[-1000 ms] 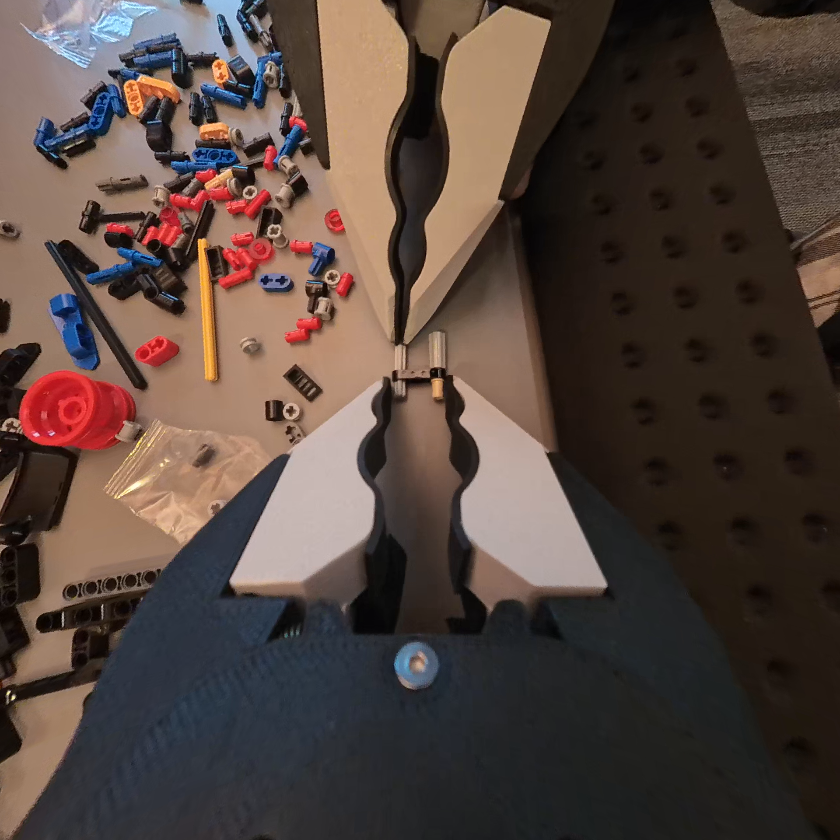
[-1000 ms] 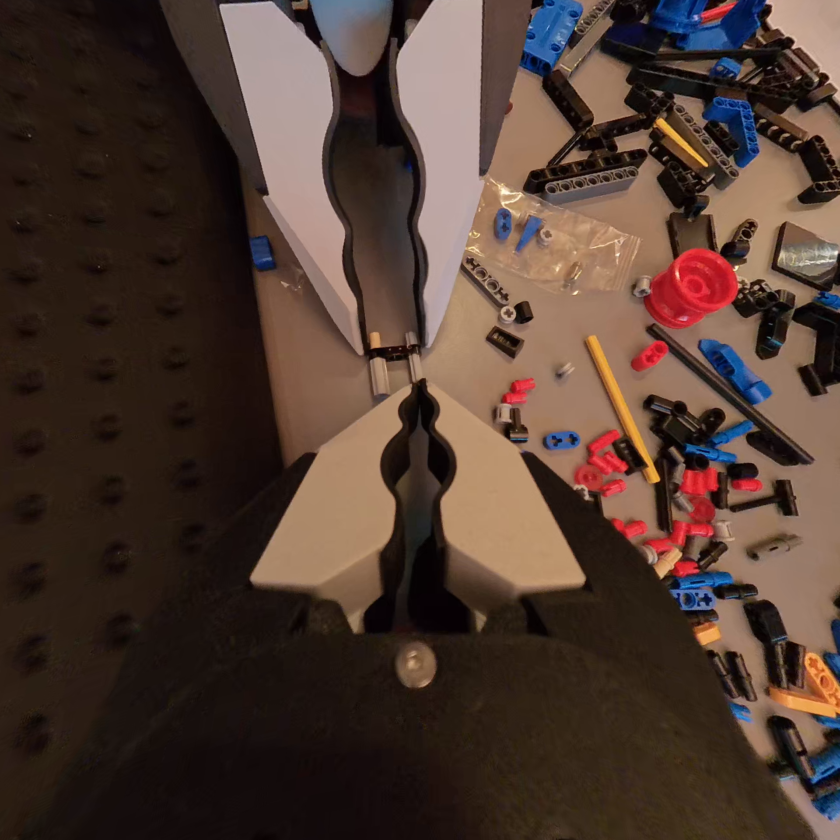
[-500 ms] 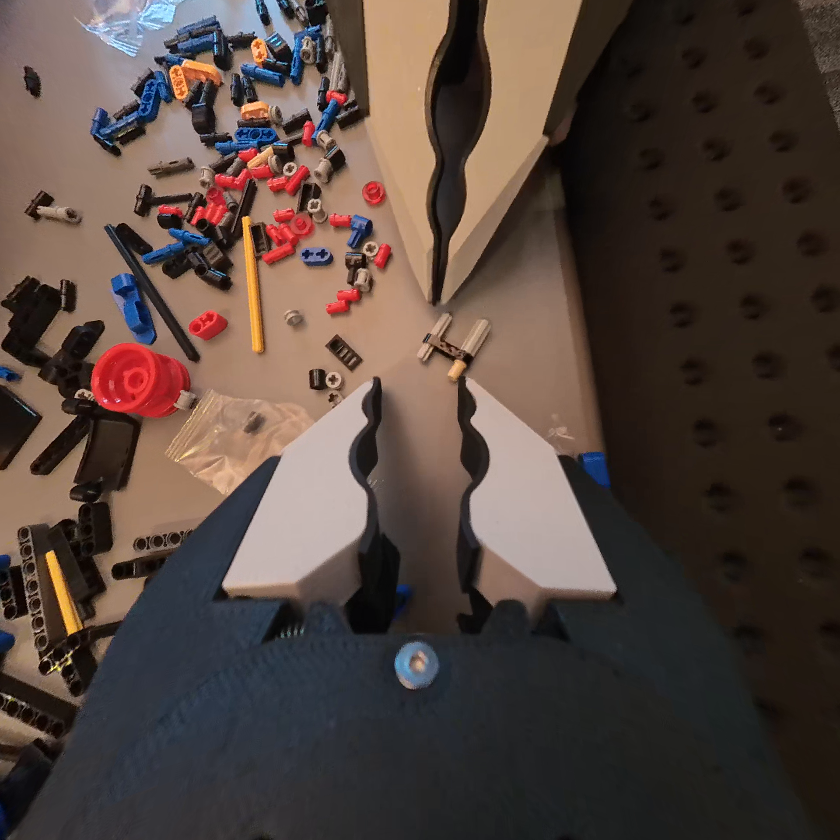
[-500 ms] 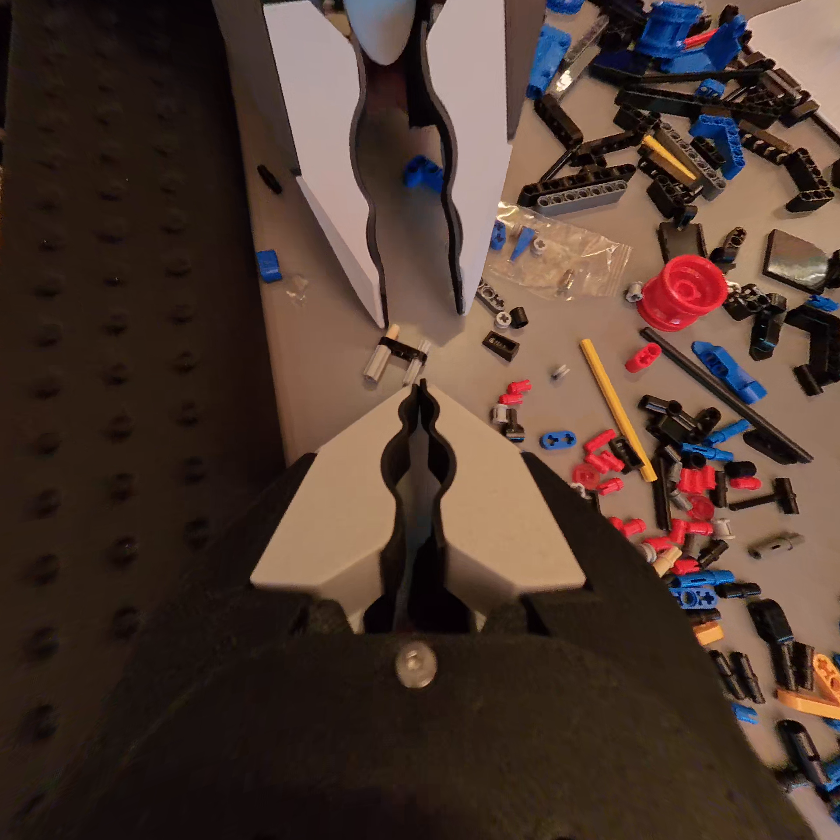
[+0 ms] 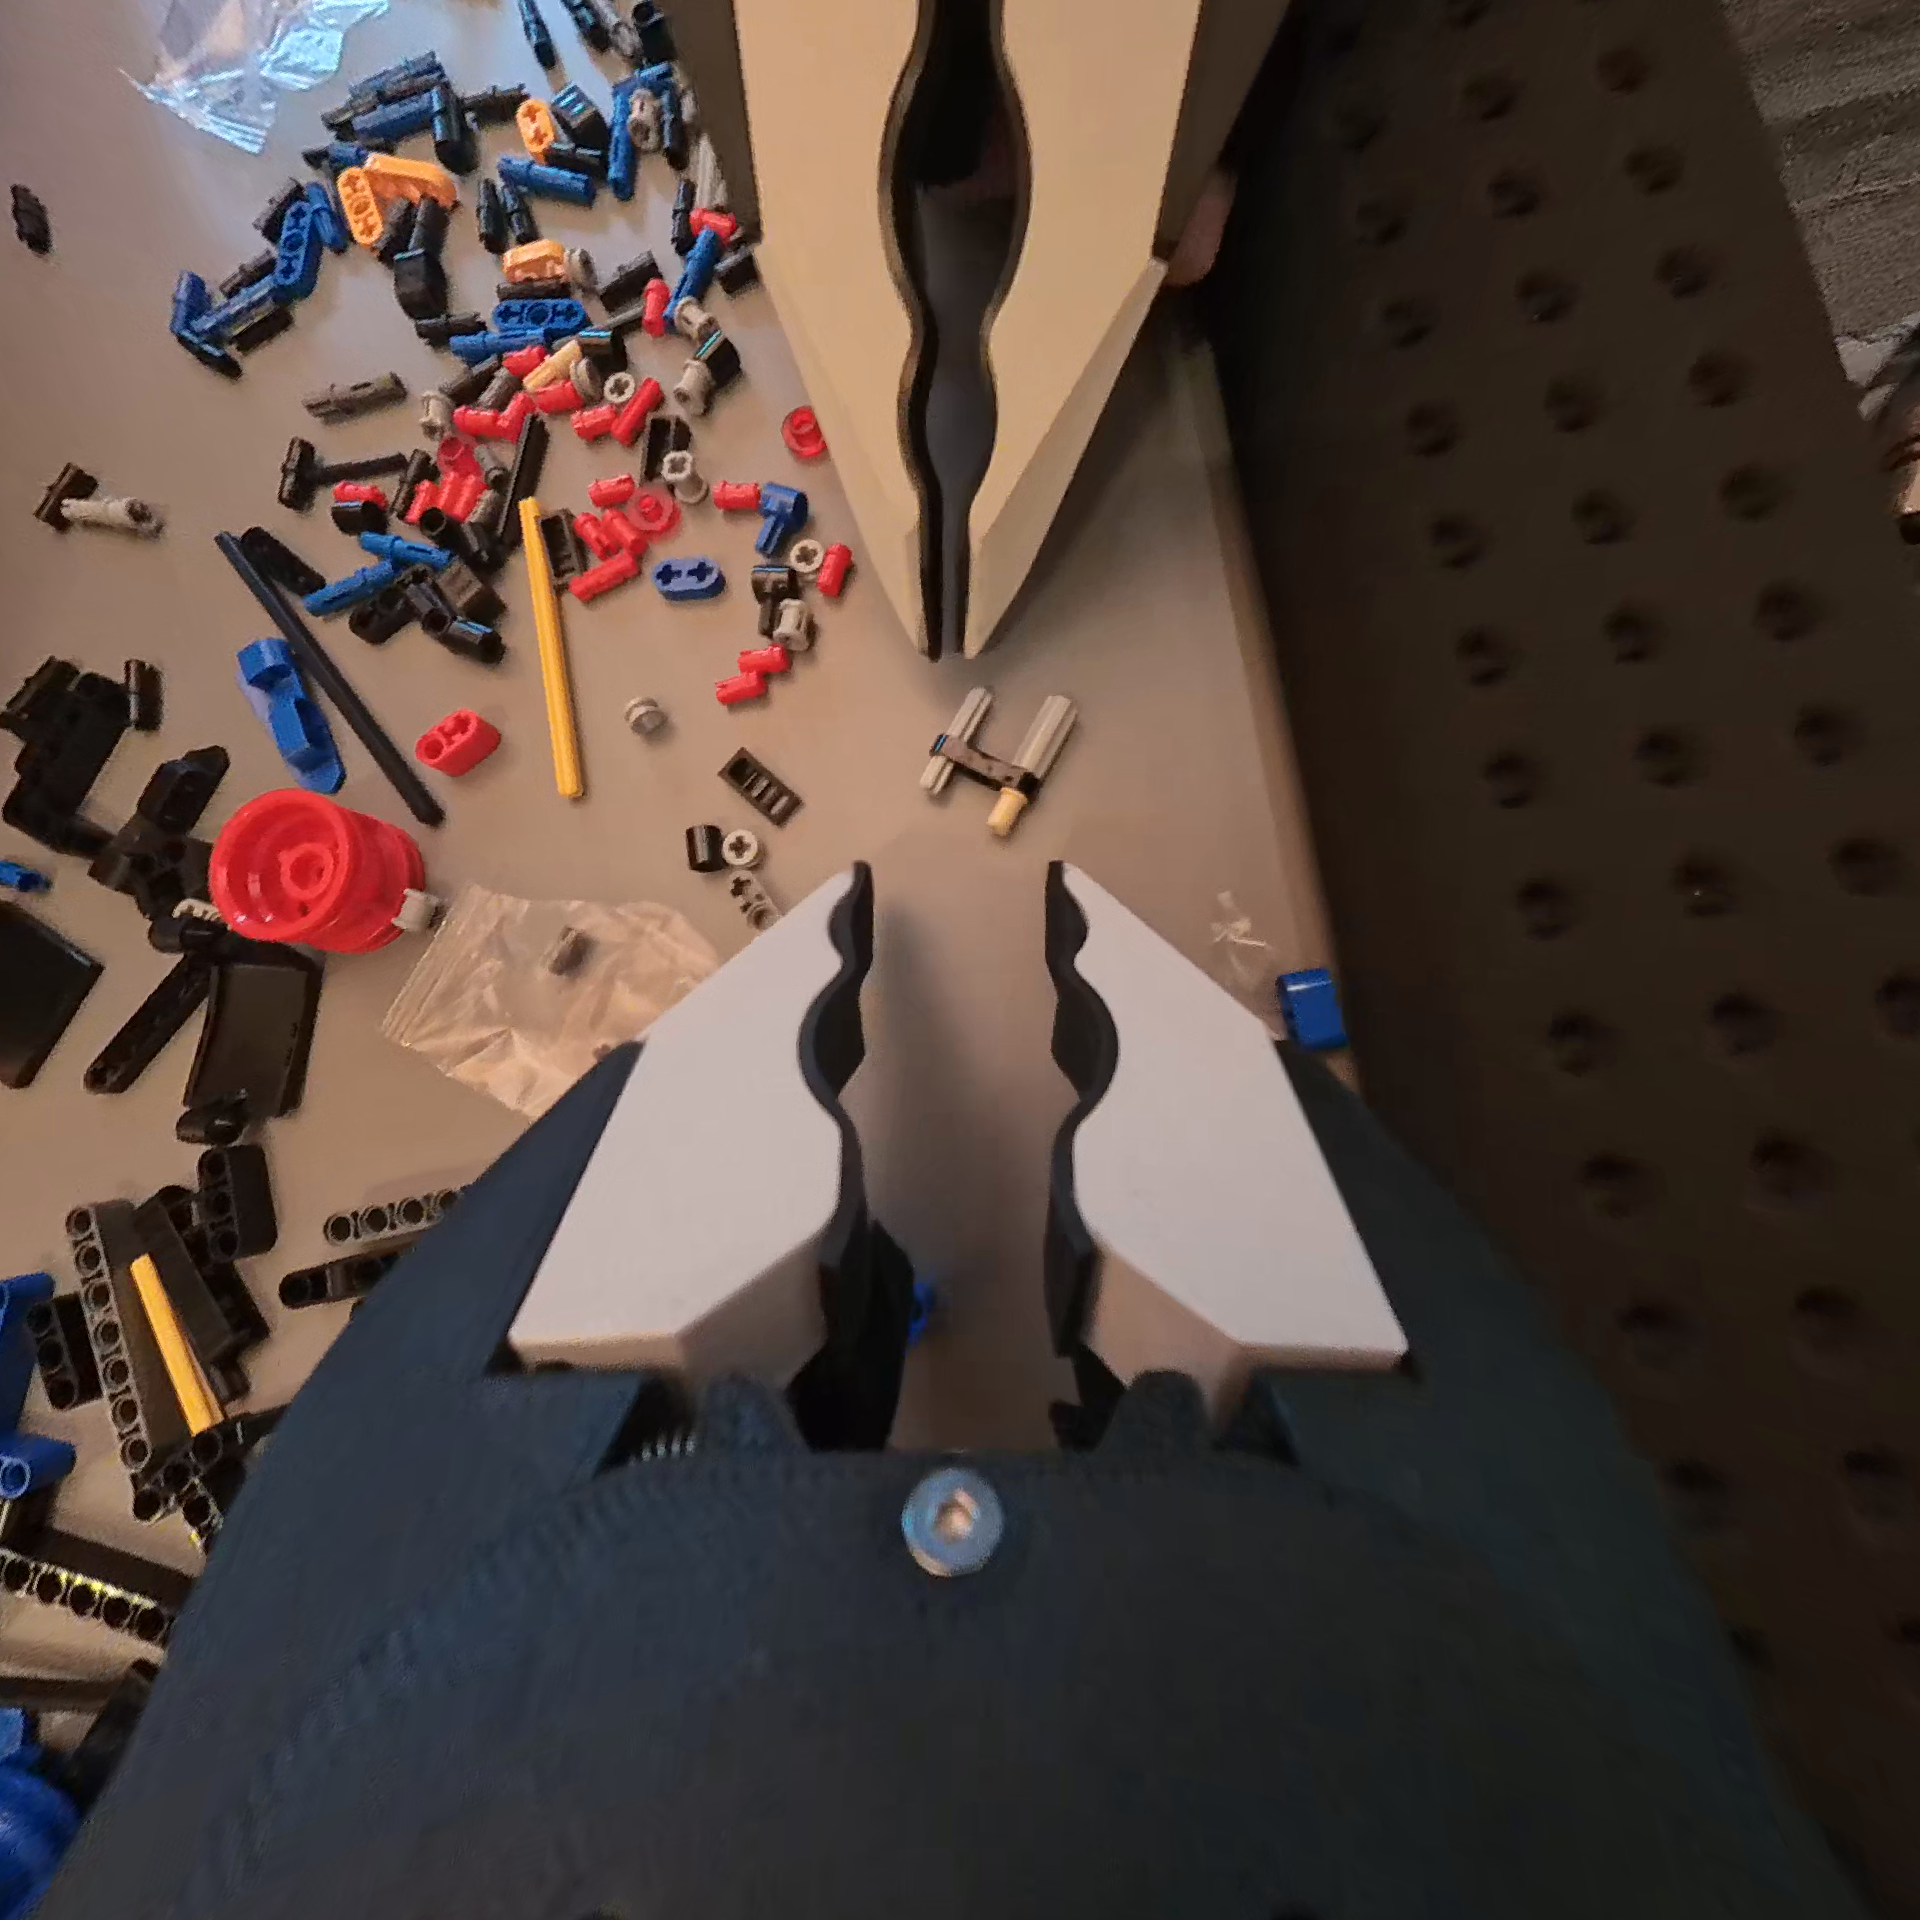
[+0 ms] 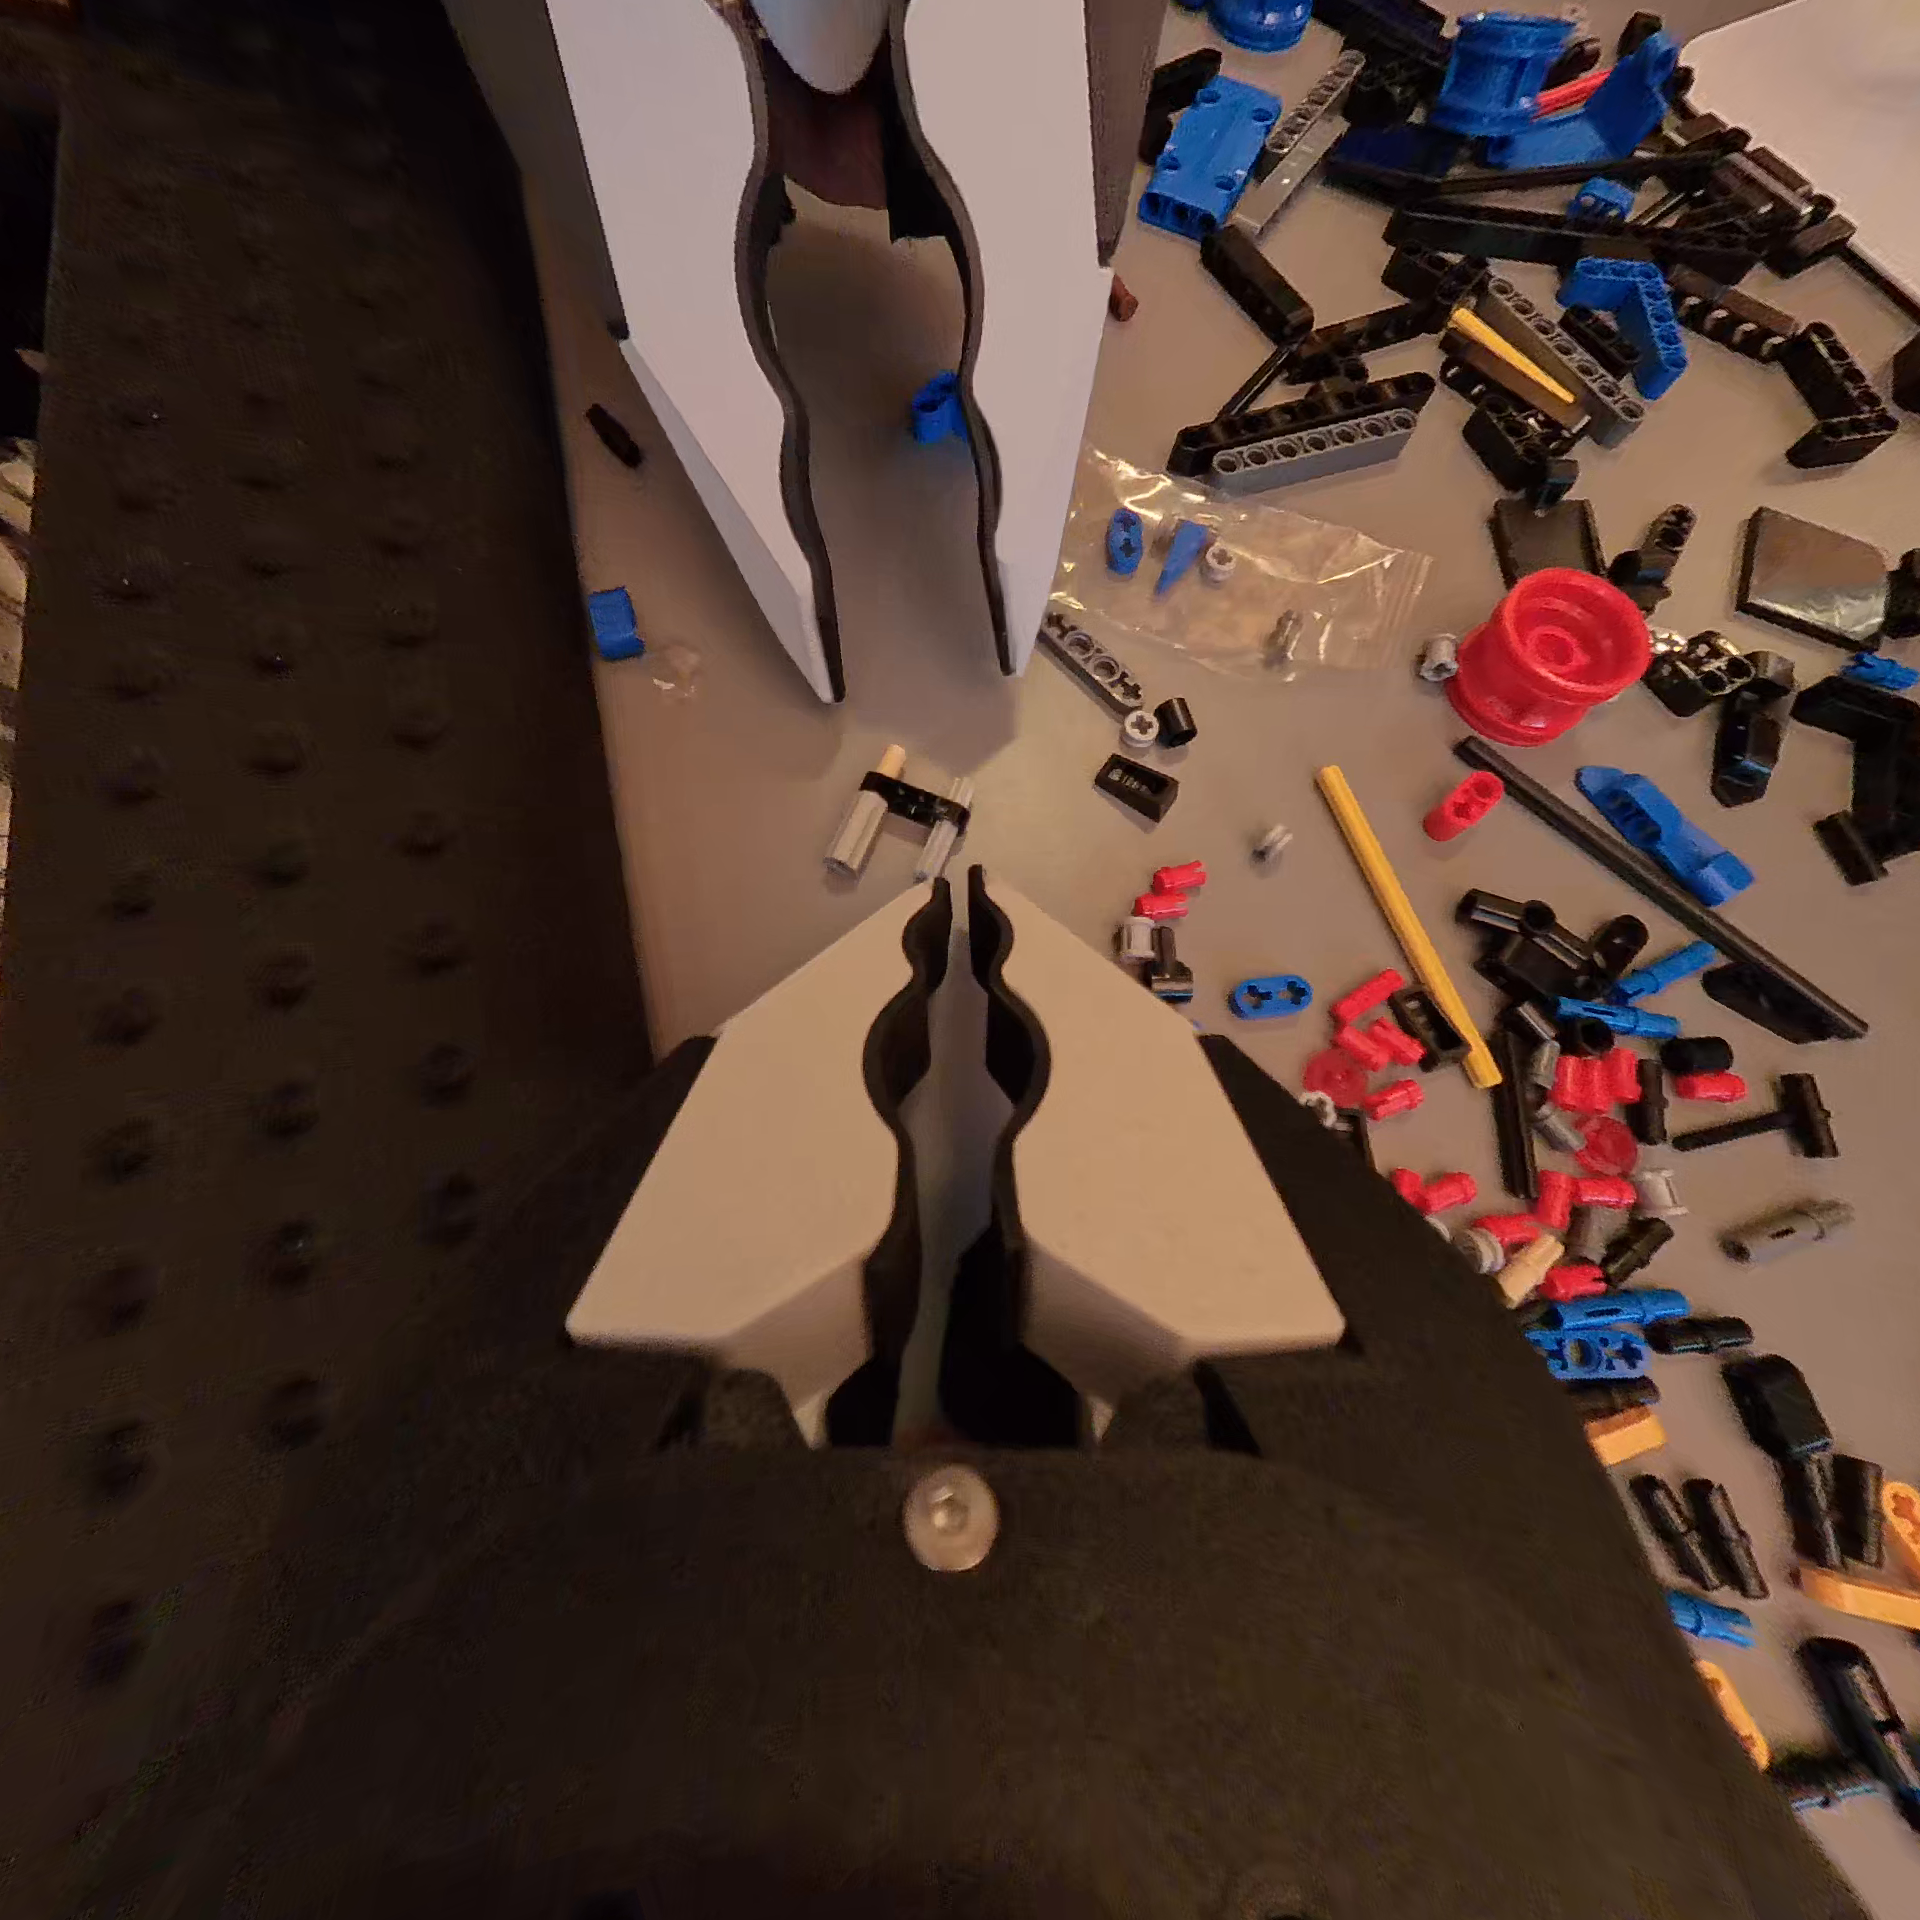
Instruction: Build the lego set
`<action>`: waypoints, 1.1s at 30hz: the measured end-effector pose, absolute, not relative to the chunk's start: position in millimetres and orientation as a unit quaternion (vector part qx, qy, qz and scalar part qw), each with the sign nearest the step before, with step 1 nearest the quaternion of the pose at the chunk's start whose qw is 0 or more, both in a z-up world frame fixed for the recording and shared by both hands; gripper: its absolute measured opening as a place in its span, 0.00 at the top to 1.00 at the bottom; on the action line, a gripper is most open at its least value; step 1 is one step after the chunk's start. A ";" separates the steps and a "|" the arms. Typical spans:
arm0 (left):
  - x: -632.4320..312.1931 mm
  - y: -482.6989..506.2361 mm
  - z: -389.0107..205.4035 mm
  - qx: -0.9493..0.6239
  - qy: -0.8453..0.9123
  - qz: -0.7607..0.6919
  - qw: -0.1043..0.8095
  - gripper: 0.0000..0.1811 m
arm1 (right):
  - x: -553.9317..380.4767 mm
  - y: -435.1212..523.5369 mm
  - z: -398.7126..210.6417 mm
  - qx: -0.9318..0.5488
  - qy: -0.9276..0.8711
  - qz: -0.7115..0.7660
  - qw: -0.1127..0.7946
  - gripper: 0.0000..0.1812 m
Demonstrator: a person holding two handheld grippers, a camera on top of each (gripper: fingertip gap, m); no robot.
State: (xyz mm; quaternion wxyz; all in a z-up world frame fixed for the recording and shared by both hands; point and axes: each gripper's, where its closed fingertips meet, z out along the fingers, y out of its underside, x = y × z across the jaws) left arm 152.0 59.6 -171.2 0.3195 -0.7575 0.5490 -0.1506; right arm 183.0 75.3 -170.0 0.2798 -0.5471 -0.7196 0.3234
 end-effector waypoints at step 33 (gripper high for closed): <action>158.8 60.9 -173.9 -0.739 0.569 -0.131 0.336 0.90 | 186.0 65.0 -170.0 -0.521 -0.738 0.329 0.274 0.99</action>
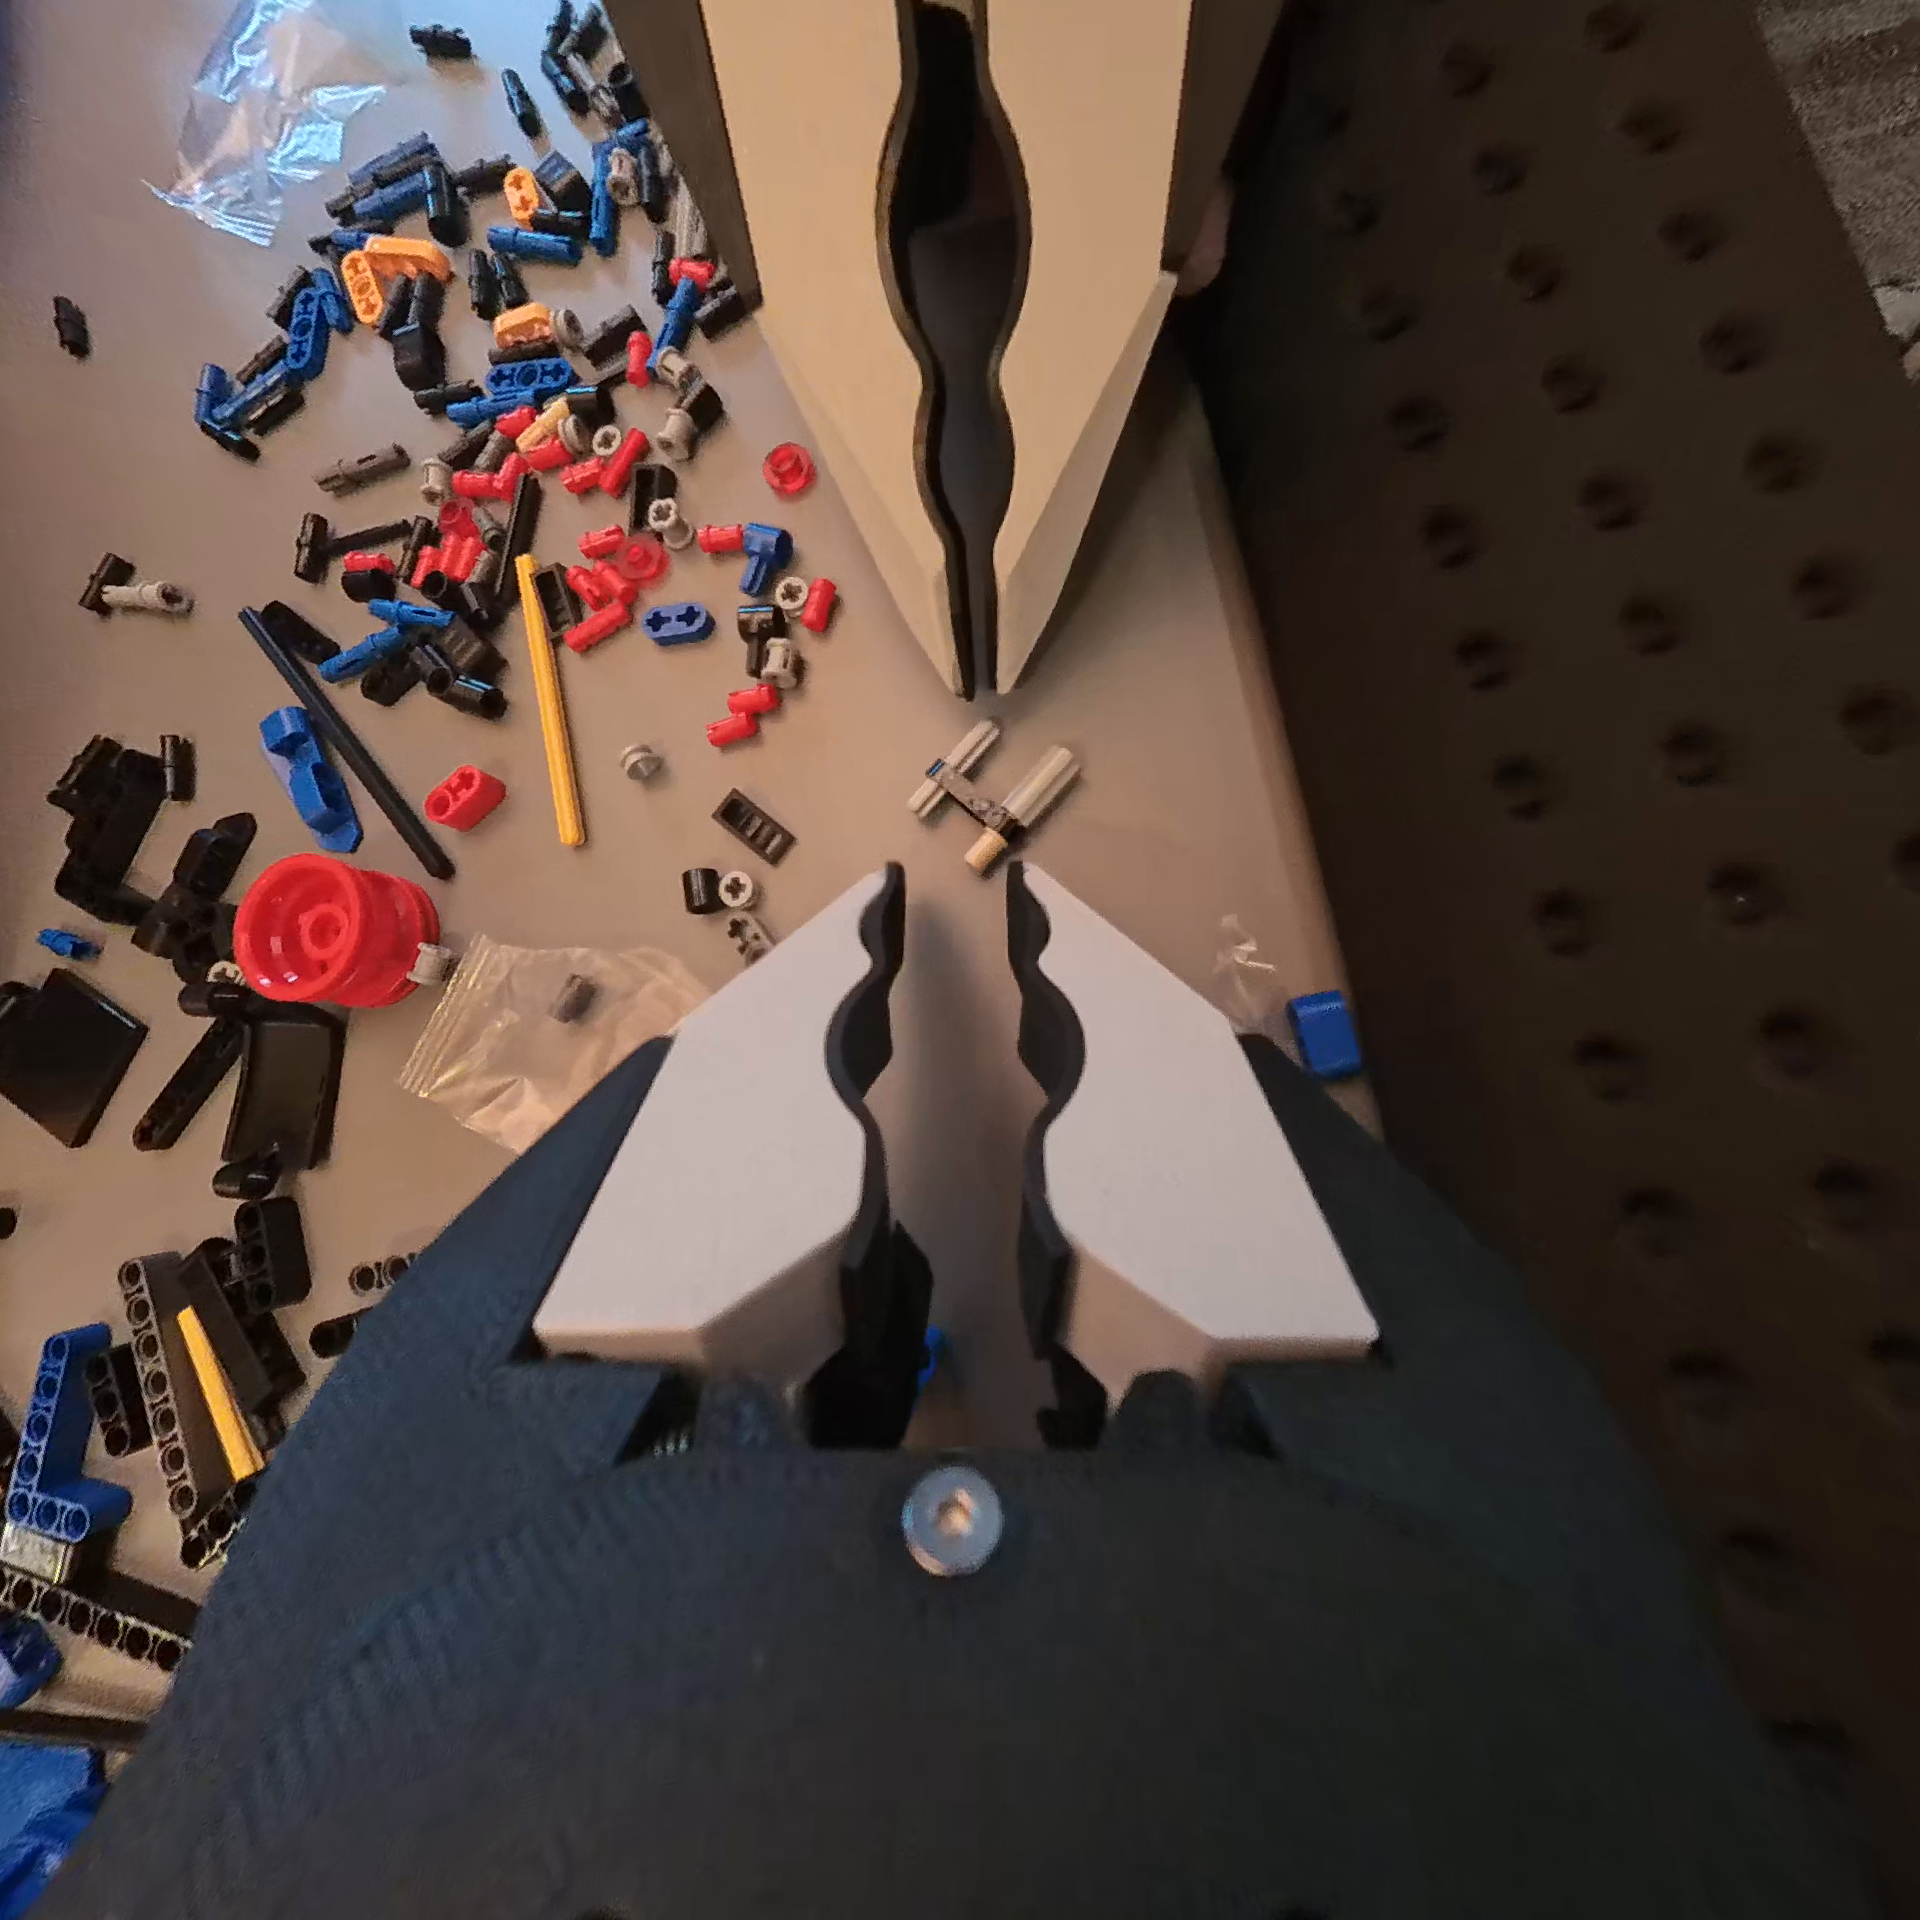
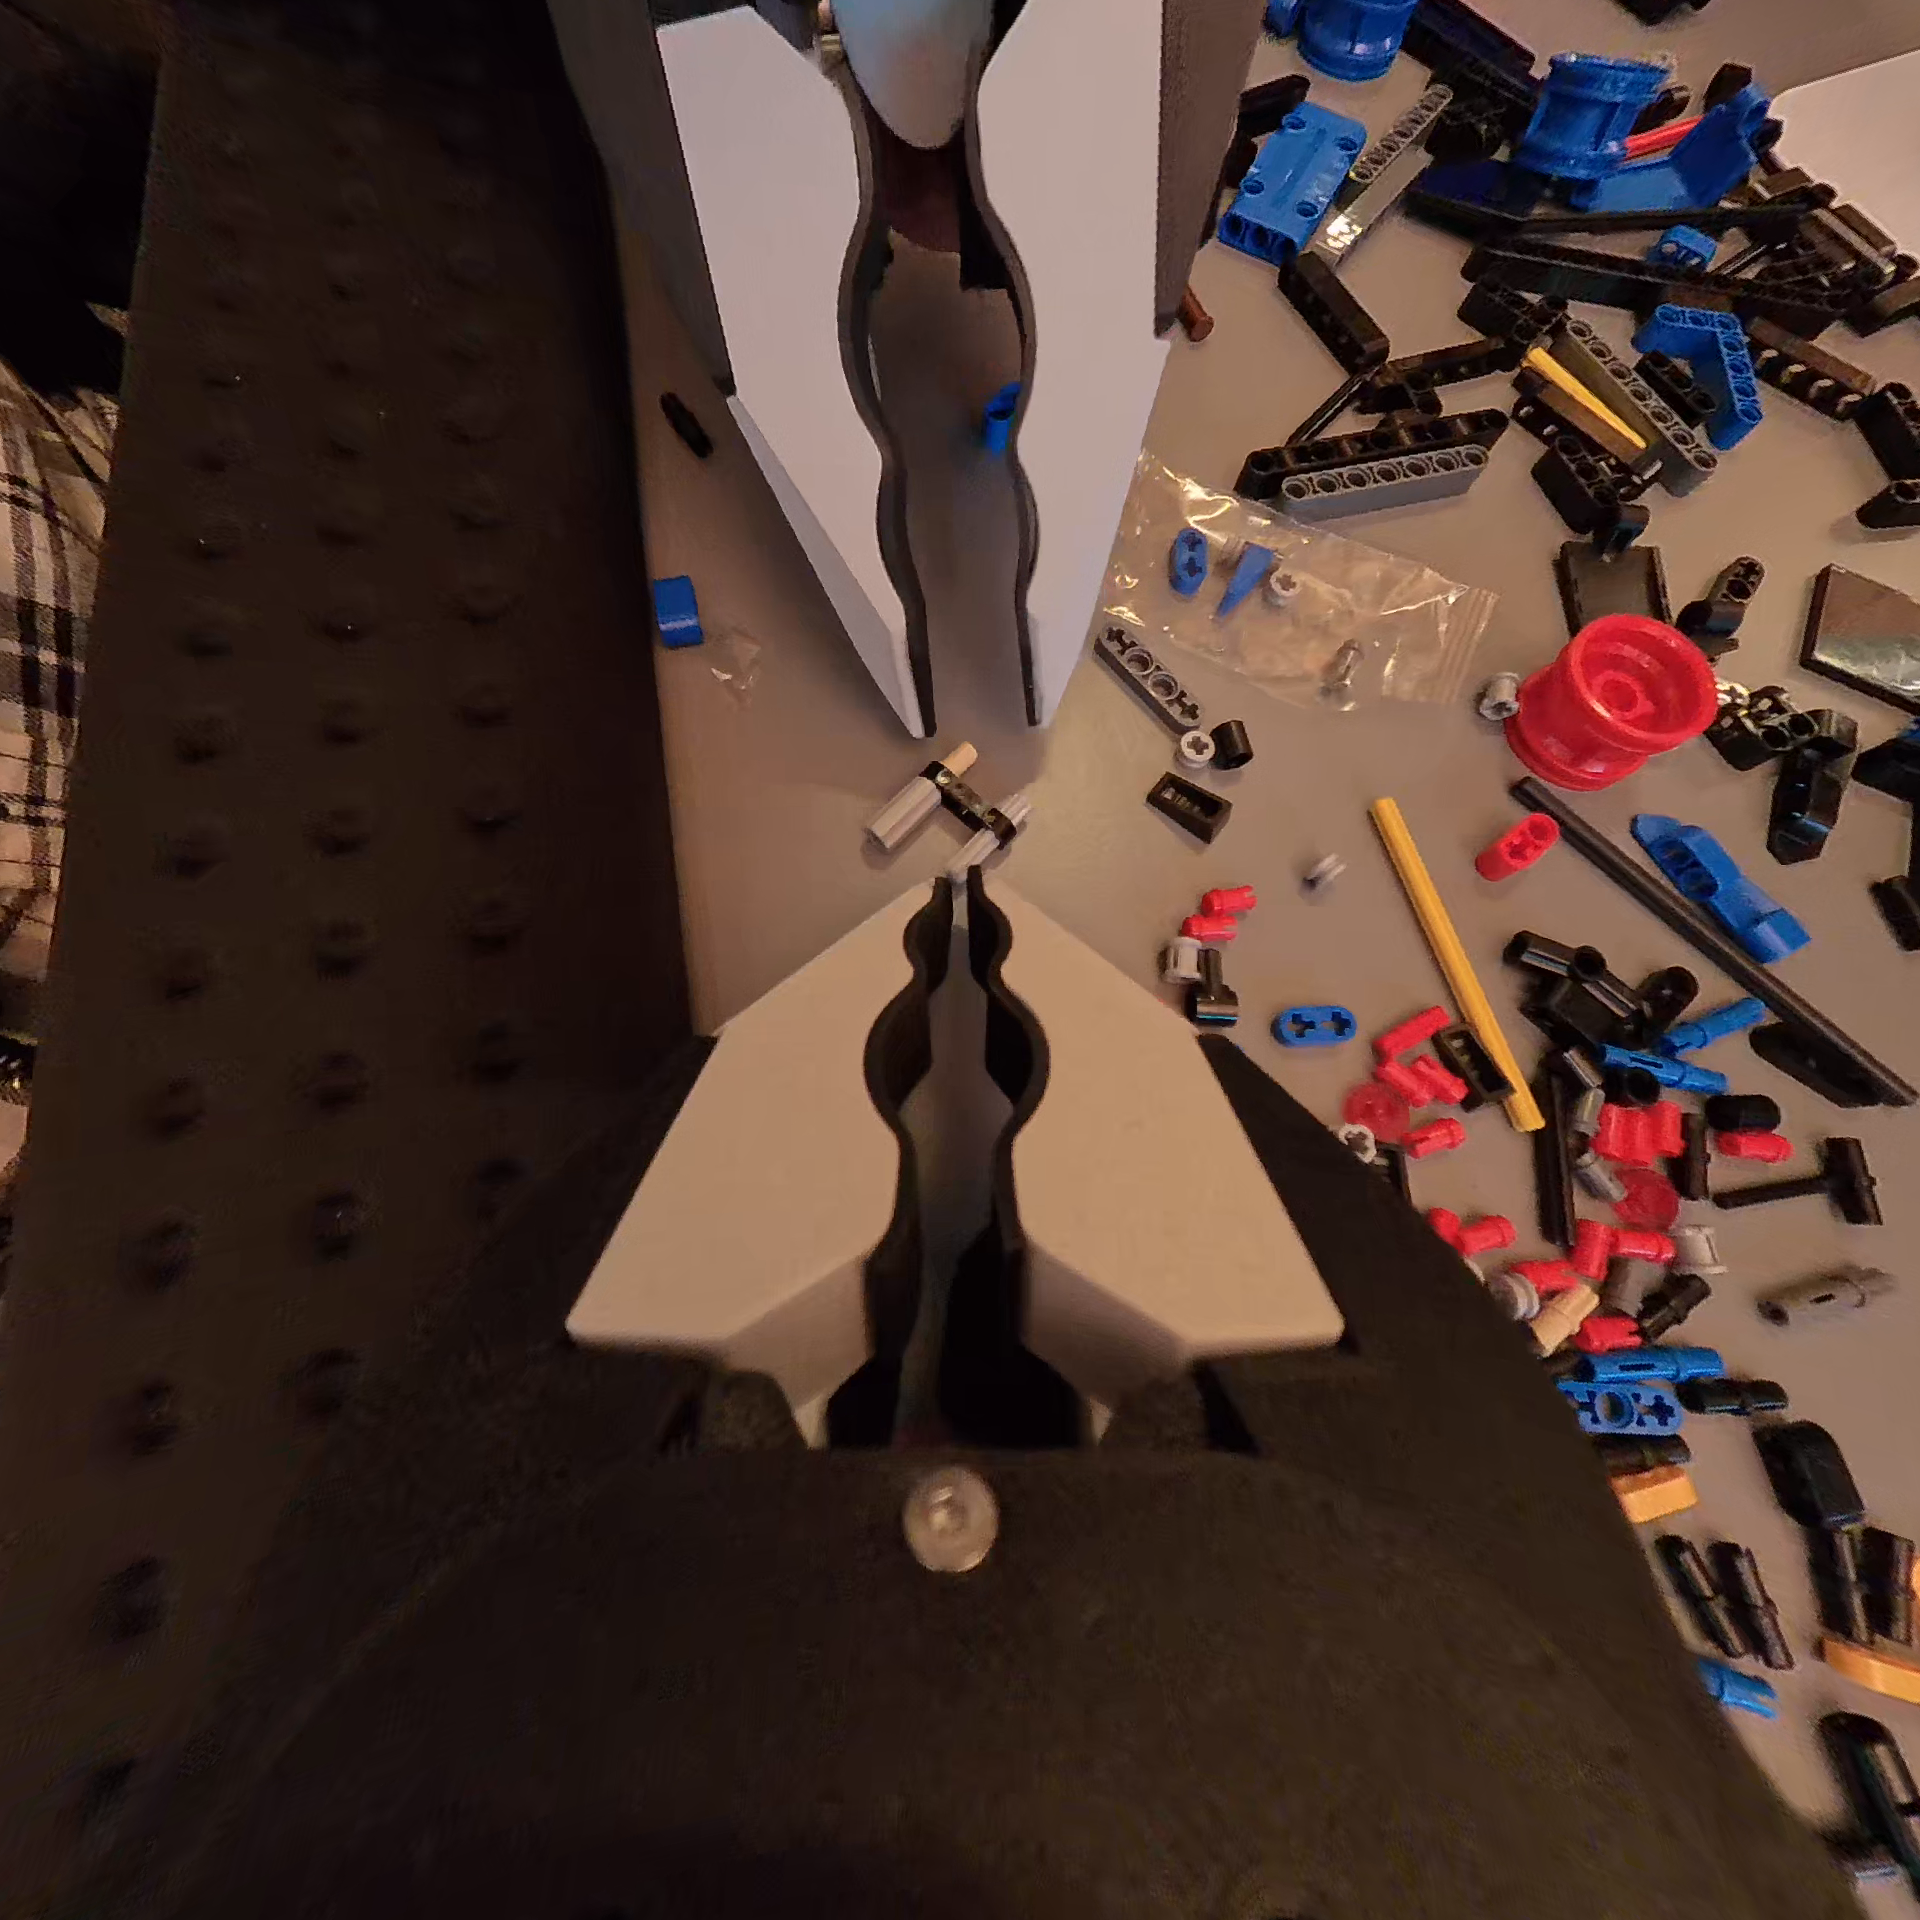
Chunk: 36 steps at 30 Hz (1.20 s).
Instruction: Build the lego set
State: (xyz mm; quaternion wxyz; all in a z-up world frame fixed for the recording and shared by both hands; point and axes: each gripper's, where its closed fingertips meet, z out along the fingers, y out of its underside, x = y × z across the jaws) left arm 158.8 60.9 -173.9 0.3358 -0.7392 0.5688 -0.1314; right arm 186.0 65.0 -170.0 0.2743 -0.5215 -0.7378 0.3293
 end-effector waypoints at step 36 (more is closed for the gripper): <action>148.5 62.7 -174.4 -0.743 0.570 -0.124 0.329 0.89 | 187.0 67.2 -164.6 -0.519 -0.731 0.335 0.290 0.98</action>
